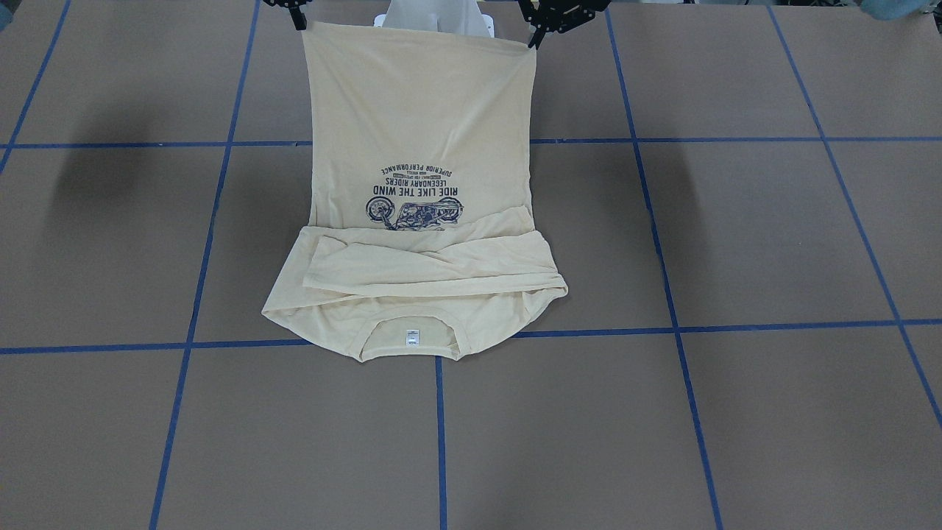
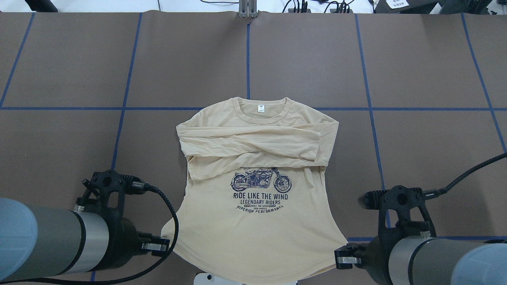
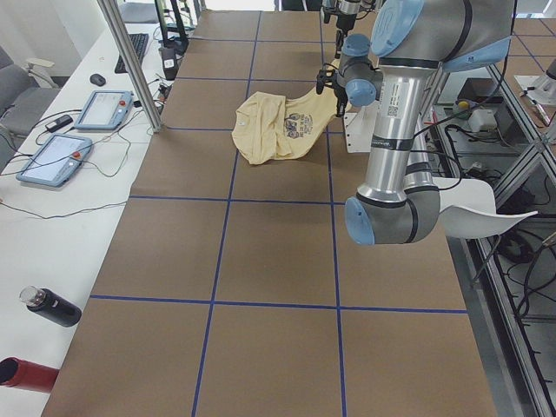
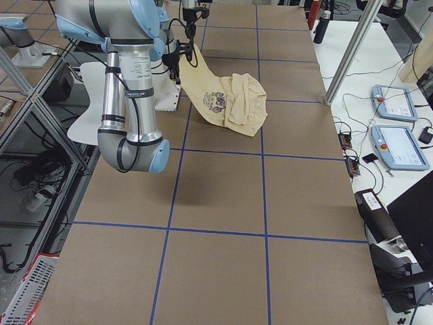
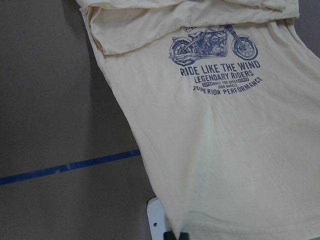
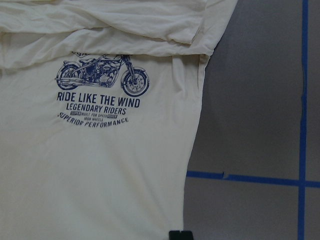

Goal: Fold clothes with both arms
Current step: 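Grasp the hem with both grippers and lift it toward the collar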

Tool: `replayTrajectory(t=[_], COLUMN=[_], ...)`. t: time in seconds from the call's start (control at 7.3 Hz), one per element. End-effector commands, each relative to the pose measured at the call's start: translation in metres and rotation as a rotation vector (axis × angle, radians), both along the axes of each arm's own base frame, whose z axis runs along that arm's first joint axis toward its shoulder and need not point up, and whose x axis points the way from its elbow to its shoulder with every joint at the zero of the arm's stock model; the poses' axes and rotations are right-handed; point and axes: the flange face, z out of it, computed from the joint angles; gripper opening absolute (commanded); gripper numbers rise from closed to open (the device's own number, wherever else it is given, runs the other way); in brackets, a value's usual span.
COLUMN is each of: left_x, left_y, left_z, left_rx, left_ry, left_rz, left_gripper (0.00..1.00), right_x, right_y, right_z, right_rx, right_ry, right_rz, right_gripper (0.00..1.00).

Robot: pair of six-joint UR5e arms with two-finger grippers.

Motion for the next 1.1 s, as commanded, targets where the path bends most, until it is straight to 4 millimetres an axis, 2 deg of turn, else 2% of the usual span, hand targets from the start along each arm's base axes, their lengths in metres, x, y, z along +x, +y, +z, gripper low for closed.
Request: replayTrajectory(t=[0.0, 0.27, 0.41, 0.55, 0.68, 0.82, 0.96], left_x=[0.041, 0.007, -0.010, -0.022, -0.017, -0.002, 0.008], left_y=[-0.072, -0.122, -0.140, -0.155, -0.167, -0.186, -0.199], left_z=[0.010, 0.010, 0.008, 0.005, 0.004, 0.007, 0.018], left_rx=[0.060, 0.125, 0.126, 0.135, 0.151, 0.148, 0.170], left_ry=[-0.095, -0.120, -0.116, -0.118, -0.136, -0.148, -0.164], left_rz=[-0.149, -0.228, -0.278, -0.327, -0.364, -0.379, -0.418], left_gripper=[0.00, 0.00, 0.00, 0.00, 0.00, 0.00, 0.00], right_x=[-0.028, -0.031, -0.026, -0.010, -0.007, -0.020, -0.038], right_y=[-0.055, -0.117, -0.140, -0.159, -0.176, -0.197, -0.219], right_z=[0.004, 0.014, 0.021, 0.018, 0.023, 0.030, 0.049], right_rx=[0.025, 0.054, 0.070, 0.092, 0.105, 0.109, 0.111], right_ry=[0.053, 0.026, 0.045, 0.039, 0.066, 0.085, 0.088], right_rz=[0.132, 0.246, 0.280, 0.309, 0.324, 0.338, 0.353], right_gripper=[0.00, 0.00, 0.00, 0.00, 0.00, 0.00, 0.00])
